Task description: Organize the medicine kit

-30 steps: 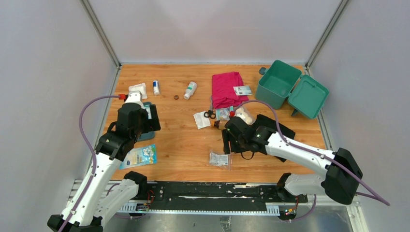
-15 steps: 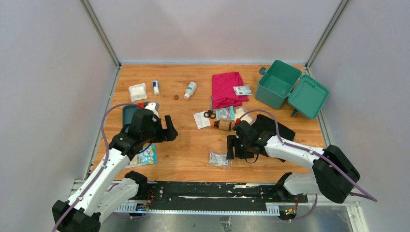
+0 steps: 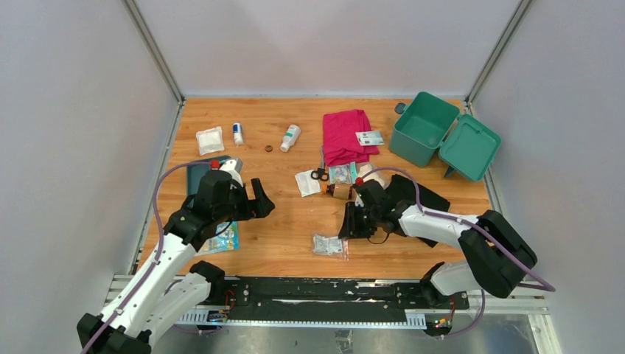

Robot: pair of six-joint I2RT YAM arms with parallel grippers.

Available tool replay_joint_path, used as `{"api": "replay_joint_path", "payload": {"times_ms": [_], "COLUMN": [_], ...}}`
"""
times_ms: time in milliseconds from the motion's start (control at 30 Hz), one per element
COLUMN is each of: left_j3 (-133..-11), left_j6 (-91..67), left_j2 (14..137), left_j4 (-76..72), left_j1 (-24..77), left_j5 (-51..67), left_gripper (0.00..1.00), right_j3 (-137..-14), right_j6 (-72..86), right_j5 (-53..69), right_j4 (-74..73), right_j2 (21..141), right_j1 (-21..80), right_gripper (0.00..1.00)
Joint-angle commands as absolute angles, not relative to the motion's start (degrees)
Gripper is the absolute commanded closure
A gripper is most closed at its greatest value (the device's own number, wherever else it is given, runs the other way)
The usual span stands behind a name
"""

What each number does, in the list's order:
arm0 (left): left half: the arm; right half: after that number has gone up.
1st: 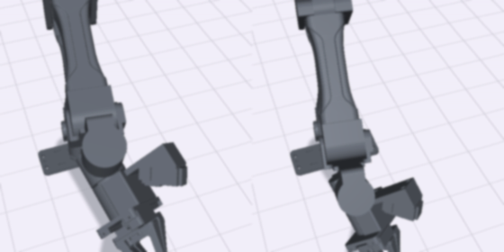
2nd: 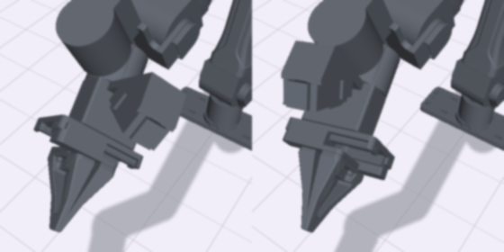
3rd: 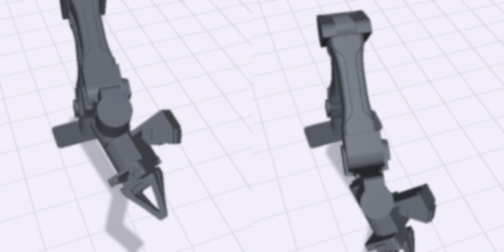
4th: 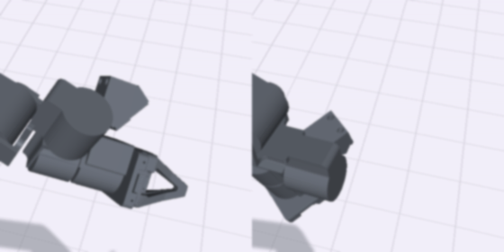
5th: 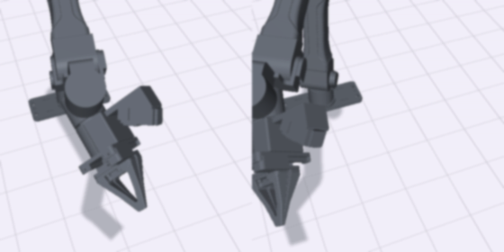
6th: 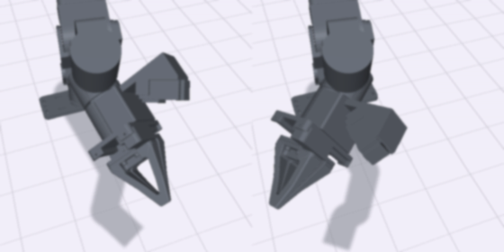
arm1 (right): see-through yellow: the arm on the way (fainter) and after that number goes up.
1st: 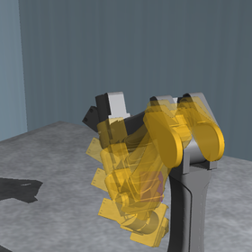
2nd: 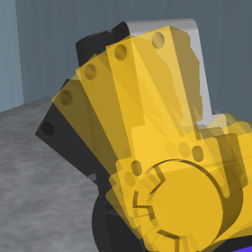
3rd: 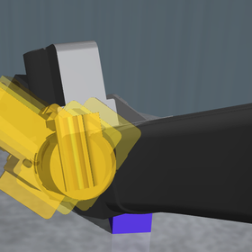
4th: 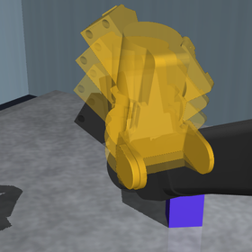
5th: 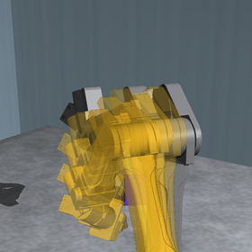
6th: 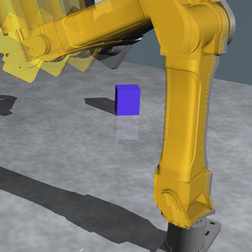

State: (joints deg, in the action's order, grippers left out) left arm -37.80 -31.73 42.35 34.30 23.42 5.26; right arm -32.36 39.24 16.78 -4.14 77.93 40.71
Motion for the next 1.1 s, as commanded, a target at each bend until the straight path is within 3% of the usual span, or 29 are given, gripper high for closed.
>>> {"api": "replay_joint_path", "payload": {"times_ms": [0, 200, 667, 1067], "left_j3": [-37.36, -39.01, -53.86, -53.52], "left_j6": [-32.01, -31.5, -21.39, -14.69], "left_j2": [41.3, 41.86, 45.48, 47.85], "left_j4": [33.57, 34.76, 43.18, 43.5], "left_j1": [23.82, 23.82, 23.76, 23.75], "left_j5": [6.51, 6.08, -10.79, -19.22], "left_gripper": [0.06, 0.06, 0.05, 0.04], "right_j3": [-31.03, -32.06, -47.15, -68.14], "right_j6": [38.91, 38.07, 33.65, 29.91], "right_j5": [15.33, 14.01, -5.41, -15.58], "right_j4": [-8.23, -9.64, -26.71, -35.52], "right_j2": [81.1, 77.19, 59.06, 63.09], "right_j1": [40.03, 40.08, 35.38, 18.41], "right_gripper": [0.68, 1.0, 1.0, 1.0]}}
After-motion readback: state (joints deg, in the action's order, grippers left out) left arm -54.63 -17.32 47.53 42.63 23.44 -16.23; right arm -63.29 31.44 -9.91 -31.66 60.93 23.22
